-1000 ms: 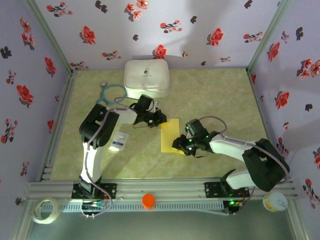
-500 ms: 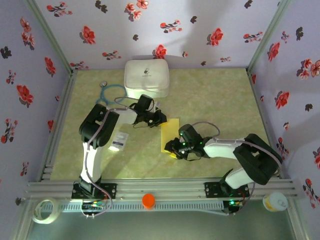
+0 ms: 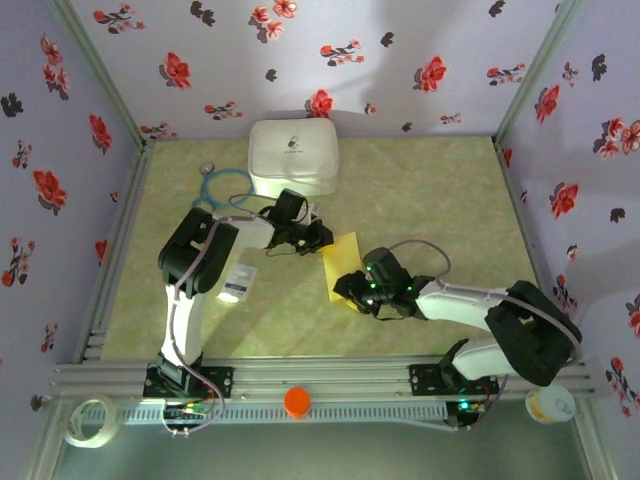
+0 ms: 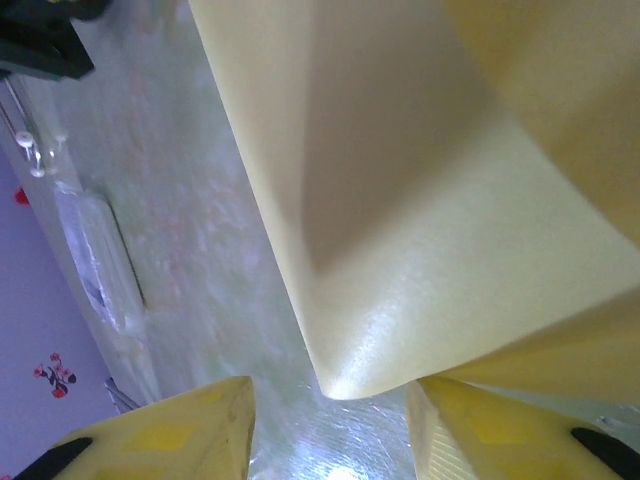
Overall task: Fold a paper plane with a square sheet of paper (pick it up from the middle)
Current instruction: Fold the triangle a second time at the center of the table.
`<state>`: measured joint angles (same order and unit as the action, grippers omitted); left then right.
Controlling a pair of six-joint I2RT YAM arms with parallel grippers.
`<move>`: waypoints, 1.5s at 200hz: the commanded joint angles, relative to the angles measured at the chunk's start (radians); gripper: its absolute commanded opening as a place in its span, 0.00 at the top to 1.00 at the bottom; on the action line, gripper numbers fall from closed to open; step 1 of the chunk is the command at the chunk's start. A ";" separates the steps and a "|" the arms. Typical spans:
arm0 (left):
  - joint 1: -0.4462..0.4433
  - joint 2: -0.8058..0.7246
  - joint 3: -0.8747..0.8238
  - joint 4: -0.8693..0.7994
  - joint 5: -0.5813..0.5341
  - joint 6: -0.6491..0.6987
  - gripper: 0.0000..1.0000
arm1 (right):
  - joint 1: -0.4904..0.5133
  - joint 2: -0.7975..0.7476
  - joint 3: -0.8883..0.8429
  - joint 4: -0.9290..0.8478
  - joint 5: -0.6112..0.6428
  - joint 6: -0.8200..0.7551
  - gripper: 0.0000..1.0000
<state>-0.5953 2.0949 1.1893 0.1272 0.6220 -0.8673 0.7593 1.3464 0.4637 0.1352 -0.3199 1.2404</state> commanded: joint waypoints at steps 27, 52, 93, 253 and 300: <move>-0.012 0.037 -0.028 -0.080 -0.019 -0.010 0.87 | -0.027 -0.043 0.018 -0.063 0.054 -0.048 0.53; -0.012 0.039 -0.025 -0.080 -0.019 -0.012 0.87 | -0.038 -0.071 0.015 -0.091 0.059 -0.056 0.51; -0.013 0.042 -0.022 -0.081 -0.019 -0.012 0.87 | -0.054 -0.113 0.003 -0.116 0.080 -0.058 0.48; -0.014 0.050 -0.017 -0.080 -0.018 -0.012 0.87 | -0.144 -0.184 -0.032 -0.065 0.104 -0.061 0.45; -0.017 0.048 -0.019 -0.077 -0.017 -0.014 0.87 | -0.194 -0.122 -0.031 0.026 0.027 -0.067 0.42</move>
<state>-0.5953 2.0949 1.1893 0.1272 0.6220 -0.8703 0.5838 1.1995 0.4427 0.0856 -0.2504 1.1912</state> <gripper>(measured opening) 0.126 0.566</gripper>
